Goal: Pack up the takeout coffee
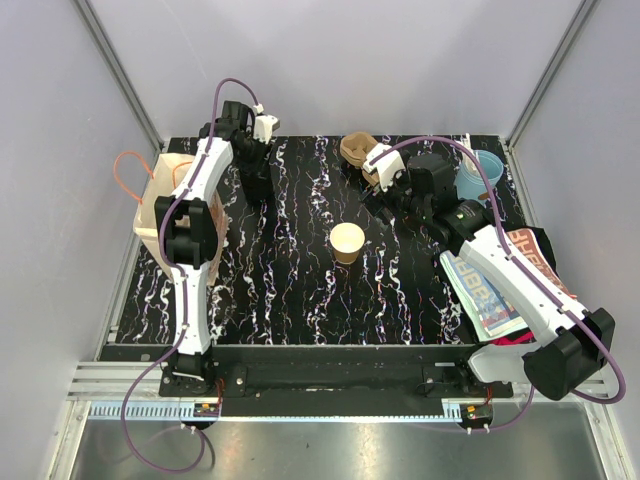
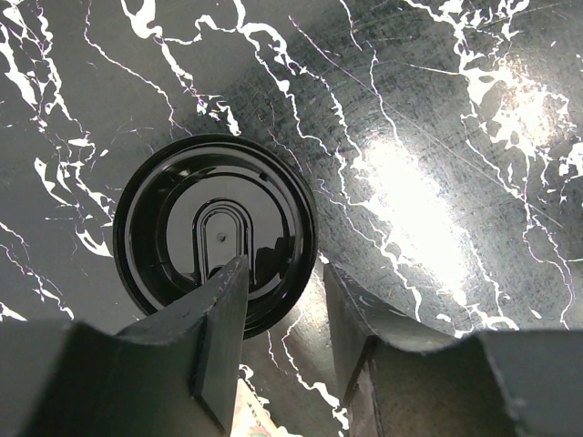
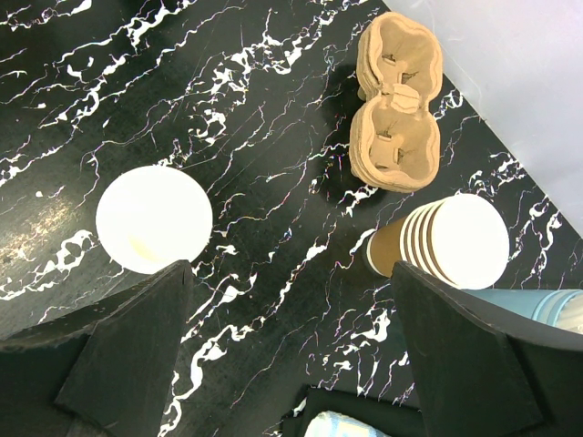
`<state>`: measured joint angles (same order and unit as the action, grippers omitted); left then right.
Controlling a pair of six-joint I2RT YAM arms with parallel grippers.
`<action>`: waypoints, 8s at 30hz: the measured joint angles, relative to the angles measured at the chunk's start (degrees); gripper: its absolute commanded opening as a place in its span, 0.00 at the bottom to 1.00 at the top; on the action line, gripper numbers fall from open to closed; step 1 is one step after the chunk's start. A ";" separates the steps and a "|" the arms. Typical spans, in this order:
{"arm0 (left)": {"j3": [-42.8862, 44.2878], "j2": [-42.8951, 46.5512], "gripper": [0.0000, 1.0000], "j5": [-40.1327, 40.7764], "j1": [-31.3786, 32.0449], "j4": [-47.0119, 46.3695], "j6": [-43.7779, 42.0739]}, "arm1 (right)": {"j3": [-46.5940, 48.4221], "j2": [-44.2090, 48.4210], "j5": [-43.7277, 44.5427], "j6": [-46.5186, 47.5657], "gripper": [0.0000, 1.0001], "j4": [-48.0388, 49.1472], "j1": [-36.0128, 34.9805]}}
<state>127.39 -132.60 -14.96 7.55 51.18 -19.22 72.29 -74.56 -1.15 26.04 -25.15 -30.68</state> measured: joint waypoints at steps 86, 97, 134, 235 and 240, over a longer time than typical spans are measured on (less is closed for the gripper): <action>2.19 4.37 0.05 -1.09 0.39 0.85 0.22 | 0.00 -0.26 -0.07 -0.20 0.96 0.02 0.00; -4.52 19.10 0.02 -10.25 3.17 3.80 -0.50 | 1.09 1.84 -4.98 2.78 1.00 -1.81 -0.11; -14.91 36.65 0.00 -46.03 23.61 26.36 -18.23 | 7.26 5.44 -22.58 35.01 1.00 -18.91 -13.05; -23.12 48.59 0.79 -5.55 49.22 4.63 -18.99 | 4.59 -5.79 -82.58 -6.69 0.06 -7.10 6.62; -22.25 48.04 0.83 -3.80 49.66 6.10 -20.13 | 4.07 -5.66 -82.60 -7.67 0.04 -6.29 6.62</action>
<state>105.14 -84.55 -18.76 57.21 57.28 -39.35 76.36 -80.23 -83.74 18.37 -31.44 -24.05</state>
